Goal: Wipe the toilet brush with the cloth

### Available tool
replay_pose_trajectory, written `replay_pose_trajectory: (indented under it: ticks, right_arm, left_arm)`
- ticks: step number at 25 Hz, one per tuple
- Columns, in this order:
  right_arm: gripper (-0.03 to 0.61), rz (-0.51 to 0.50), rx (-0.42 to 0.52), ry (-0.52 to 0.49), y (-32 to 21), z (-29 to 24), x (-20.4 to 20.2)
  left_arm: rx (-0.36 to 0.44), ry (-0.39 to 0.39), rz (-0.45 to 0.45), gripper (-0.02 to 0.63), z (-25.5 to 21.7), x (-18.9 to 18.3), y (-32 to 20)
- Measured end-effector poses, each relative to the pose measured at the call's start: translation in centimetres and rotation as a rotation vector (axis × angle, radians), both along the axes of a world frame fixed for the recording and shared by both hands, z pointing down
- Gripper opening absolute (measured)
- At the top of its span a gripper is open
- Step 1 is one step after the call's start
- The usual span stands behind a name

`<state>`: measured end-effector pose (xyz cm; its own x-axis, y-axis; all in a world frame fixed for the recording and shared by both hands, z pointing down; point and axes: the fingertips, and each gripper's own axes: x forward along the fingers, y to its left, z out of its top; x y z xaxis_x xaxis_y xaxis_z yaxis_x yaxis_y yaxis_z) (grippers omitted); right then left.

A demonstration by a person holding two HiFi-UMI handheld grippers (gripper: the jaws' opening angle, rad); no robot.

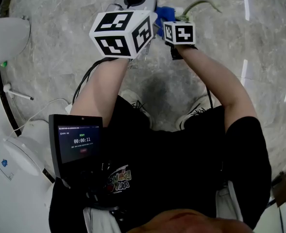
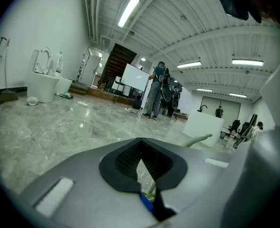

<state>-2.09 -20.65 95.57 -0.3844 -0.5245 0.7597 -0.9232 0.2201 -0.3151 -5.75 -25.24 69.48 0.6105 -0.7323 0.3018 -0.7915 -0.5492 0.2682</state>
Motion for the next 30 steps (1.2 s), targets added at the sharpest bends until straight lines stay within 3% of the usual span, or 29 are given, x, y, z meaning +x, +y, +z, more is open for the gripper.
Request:
replay_pose_trajectory:
  ticks: [4, 10, 12, 20, 23, 27, 30]
  right_arm:
    - [0.086, -0.156, -0.018, -0.037, 4.4, 1.6, -0.7]
    - [0.086, -0.633, -0.003, 0.023, 11.2, 3.6, 2.2]
    - [0.086, -0.71, 0.01, 0.038, 11.7, 2.9, 3.4]
    - [0.086, -0.774, 0.112, -0.054, 7.7, -5.5, 3.2]
    - [0.086, -0.698, 0.163, -0.119, 5.7, -9.2, 4.6]
    - [0.086, -0.571, 0.308, -0.136, 3.2, -13.7, 7.1]
    - [0.086, -0.542, 0.378, -0.172, 3.1, -16.7, 8.0]
  left_arm:
    - [-0.018, 0.047, 0.003, 0.009, 1.0, 1.9, 0.3]
    - [0.003, 0.011, 0.075, 0.009, 1.6, 5.4, 1.0]
    - [0.02, -0.002, 0.094, 0.009, 1.2, 6.0, 1.1]
    - [0.066, -0.032, 0.093, 0.009, 0.2, 5.9, -0.3]
    - [0.073, -0.029, 0.1, 0.009, -0.2, 6.0, -0.3]
    - [0.072, -0.045, 0.098, 0.009, 0.1, 5.8, -0.3]
    - [0.073, -0.041, 0.096, 0.009, 0.1, 5.7, -0.2]
